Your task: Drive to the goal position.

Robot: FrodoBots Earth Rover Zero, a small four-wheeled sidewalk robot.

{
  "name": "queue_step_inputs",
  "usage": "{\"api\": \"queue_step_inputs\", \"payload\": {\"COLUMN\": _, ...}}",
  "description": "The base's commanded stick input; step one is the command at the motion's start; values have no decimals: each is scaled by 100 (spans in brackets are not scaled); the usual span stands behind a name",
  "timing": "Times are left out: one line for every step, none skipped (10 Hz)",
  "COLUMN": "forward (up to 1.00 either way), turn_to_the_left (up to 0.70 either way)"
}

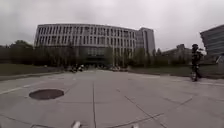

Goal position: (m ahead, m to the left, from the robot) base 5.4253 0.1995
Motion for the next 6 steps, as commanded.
{"api": "queue_step_inputs", "payload": {"forward": 70, "turn_to_the_left": 0}}
{"api": "queue_step_inputs", "payload": {"forward": 65, "turn_to_the_left": 0}}
{"api": "queue_step_inputs", "payload": {"forward": 54, "turn_to_the_left": 0}}
{"api": "queue_step_inputs", "payload": {"forward": 49, "turn_to_the_left": 0}}
{"api": "queue_step_inputs", "payload": {"forward": 44, "turn_to_the_left": 0}}
{"api": "queue_step_inputs", "payload": {"forward": 39, "turn_to_the_left": 0}}
